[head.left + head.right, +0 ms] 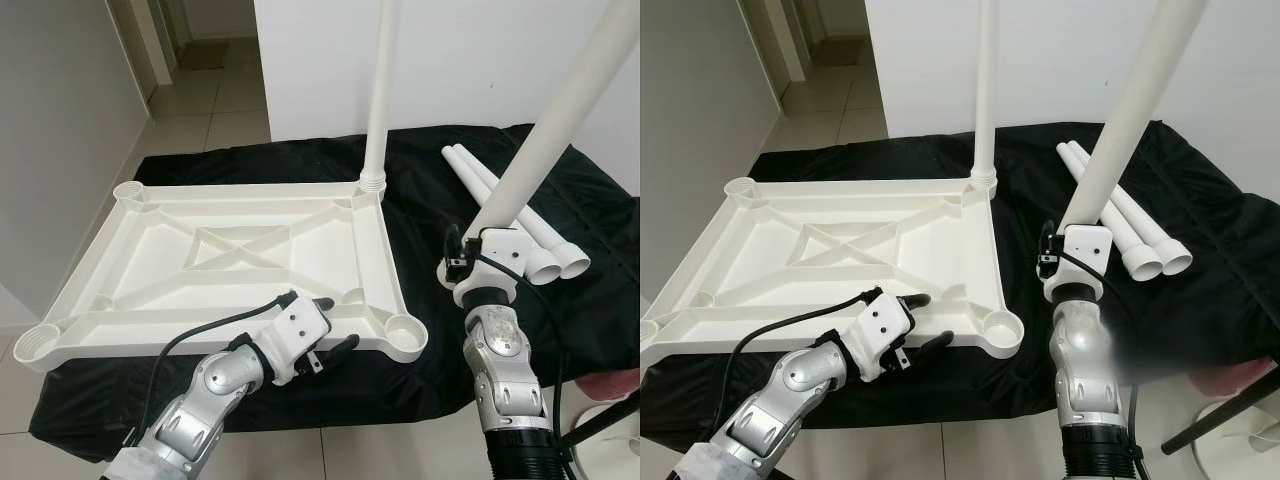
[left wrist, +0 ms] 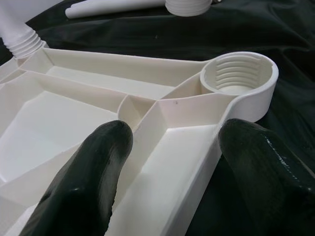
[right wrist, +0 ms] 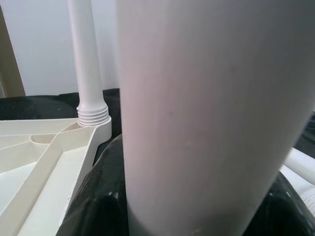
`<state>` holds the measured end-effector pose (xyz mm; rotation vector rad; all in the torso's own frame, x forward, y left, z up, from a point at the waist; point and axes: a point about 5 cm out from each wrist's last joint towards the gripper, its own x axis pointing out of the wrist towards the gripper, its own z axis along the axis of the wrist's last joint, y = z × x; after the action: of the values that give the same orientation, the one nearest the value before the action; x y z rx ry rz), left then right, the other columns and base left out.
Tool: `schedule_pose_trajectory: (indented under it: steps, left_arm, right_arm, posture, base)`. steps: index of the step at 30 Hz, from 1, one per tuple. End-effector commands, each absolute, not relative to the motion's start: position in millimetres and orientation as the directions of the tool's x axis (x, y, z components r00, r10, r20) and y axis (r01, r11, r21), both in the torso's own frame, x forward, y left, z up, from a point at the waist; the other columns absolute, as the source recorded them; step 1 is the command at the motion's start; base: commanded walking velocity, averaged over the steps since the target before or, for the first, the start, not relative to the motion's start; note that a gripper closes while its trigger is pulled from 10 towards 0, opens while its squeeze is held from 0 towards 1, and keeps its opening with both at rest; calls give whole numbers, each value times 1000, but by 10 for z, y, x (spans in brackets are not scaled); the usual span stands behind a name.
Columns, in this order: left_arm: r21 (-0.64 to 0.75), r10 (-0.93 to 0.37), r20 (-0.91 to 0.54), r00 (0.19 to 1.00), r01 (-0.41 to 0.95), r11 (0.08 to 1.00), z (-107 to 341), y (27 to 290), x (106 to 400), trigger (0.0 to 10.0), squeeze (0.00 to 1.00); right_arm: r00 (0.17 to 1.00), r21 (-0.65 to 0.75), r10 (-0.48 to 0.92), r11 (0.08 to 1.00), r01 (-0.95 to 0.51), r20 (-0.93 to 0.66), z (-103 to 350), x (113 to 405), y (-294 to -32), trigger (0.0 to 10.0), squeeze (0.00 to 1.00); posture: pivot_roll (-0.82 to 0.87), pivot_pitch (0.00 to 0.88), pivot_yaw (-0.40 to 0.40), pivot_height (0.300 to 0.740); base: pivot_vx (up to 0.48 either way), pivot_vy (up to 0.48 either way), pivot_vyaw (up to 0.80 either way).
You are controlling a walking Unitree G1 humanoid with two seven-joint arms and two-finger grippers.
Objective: Building children table
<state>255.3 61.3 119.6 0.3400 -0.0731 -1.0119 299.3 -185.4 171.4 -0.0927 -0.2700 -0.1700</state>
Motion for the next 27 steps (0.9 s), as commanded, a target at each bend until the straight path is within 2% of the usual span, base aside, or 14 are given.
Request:
schedule_pose_trajectory:
  steps: [1,8,15,27]
  left_arm:
    - [320,-877,-172,449,867,381,1133,566,2523,10000,0]
    - [339,-867,-189,460,860,382,1087,463,2513,10000,0]
    - [352,-835,-188,518,829,435,1072,321,2549,10000,0]
    - [344,-839,-164,518,828,443,1103,74,2556,10000,0]
  right_arm:
    - [950,-66,-154,982,178,272,1726,3014,-1827,10000,0]
    - [950,-66,-153,982,177,272,1724,3014,-1820,10000,0]
    - [951,-68,-158,981,182,264,1704,2991,-1826,10000,0]
    - [953,-74,-154,981,179,259,1700,2991,-1822,10000,0]
  posture:
    - [-88,0,70,740]
    - [-94,0,75,740]
    - [-98,0,78,740]
    - [-101,0,77,740]
  base:
    - [0,0,0]
    - [0,0,0]
    - [0,0,0]
    - [0,0,0]
